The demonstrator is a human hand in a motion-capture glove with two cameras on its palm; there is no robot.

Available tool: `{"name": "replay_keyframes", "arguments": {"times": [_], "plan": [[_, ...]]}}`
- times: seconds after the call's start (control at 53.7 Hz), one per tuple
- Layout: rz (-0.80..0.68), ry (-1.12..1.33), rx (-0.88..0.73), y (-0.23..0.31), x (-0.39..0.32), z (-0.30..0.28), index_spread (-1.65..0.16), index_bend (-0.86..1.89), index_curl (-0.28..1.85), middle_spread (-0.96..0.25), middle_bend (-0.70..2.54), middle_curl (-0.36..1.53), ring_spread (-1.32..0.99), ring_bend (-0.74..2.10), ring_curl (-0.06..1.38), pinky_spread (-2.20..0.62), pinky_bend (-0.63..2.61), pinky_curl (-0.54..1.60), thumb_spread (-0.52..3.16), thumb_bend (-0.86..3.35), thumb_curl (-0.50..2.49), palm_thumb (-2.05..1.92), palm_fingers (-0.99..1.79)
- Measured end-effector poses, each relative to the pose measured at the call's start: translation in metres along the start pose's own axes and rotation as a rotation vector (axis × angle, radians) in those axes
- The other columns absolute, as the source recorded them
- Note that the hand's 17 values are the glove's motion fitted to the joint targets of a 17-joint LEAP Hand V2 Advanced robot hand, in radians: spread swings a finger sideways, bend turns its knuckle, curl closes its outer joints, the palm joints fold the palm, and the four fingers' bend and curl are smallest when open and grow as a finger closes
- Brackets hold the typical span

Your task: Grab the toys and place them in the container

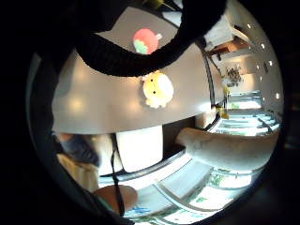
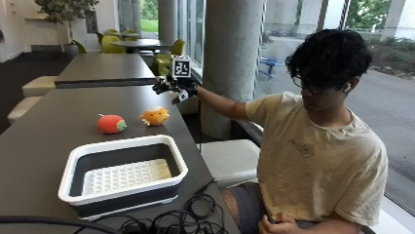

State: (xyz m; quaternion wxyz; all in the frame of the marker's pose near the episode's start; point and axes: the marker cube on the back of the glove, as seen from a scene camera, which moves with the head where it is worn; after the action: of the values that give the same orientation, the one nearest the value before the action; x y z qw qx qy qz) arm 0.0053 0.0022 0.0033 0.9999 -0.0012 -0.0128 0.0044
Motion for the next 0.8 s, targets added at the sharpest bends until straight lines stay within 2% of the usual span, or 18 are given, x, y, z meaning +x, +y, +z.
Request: {"name": "replay_keyframes", "arguments": {"times": [0.13,0.279,0.373,0.428,0.54,0.615,0.671,0.708,0.801], "plan": [[-0.007,-0.035,0.017,-0.001,0.002,0.002,-0.19,0.15,0.08,-0.02,0.17,0.06,-0.03,0.22,0.06,0.00,0.64,0.19,0.90,0.12,0.05,0.13,0.07],[0.013,0.012,0.002,0.000,0.002,0.000,-0.23,0.17,0.13,-0.02,0.18,0.11,-0.05,0.25,0.09,0.00,0.70,0.24,1.22,0.12,0.10,0.11,0.02],[-0.013,-0.074,0.009,-0.002,-0.003,0.003,-0.25,0.17,0.16,-0.02,0.19,0.14,-0.05,0.26,0.11,0.00,0.72,0.26,1.32,0.12,0.13,0.11,0.01],[0.103,-0.208,0.004,-0.001,-0.017,0.005,-0.25,0.17,0.18,-0.02,0.19,0.16,-0.05,0.27,0.12,0.00,0.72,0.27,1.37,0.11,0.14,0.10,0.00],[-0.022,-0.050,-0.001,-0.008,0.002,0.007,-0.26,0.17,0.21,-0.02,0.19,0.19,-0.05,0.28,0.14,0.00,0.73,0.28,1.42,0.10,0.17,0.10,-0.02],[0.003,-0.001,-0.007,-0.016,0.009,0.008,-0.26,0.17,0.22,-0.02,0.18,0.21,-0.05,0.29,0.16,0.01,0.74,0.29,1.44,0.09,0.18,0.09,-0.02],[0.039,-0.087,-0.024,-0.024,0.006,0.013,-0.26,0.16,0.23,-0.03,0.18,0.22,-0.05,0.29,0.16,0.00,0.75,0.30,1.46,0.09,0.19,0.09,-0.03],[0.012,-0.133,-0.029,-0.032,0.007,0.019,-0.26,0.16,0.24,-0.03,0.18,0.22,-0.05,0.29,0.17,0.00,0.75,0.30,1.46,0.09,0.20,0.09,-0.04],[-0.025,-0.023,-0.043,-0.053,0.028,0.026,-0.26,0.14,0.24,-0.02,0.16,0.23,-0.05,0.31,0.19,0.01,0.77,0.31,1.46,0.08,0.21,0.10,-0.08]]}}
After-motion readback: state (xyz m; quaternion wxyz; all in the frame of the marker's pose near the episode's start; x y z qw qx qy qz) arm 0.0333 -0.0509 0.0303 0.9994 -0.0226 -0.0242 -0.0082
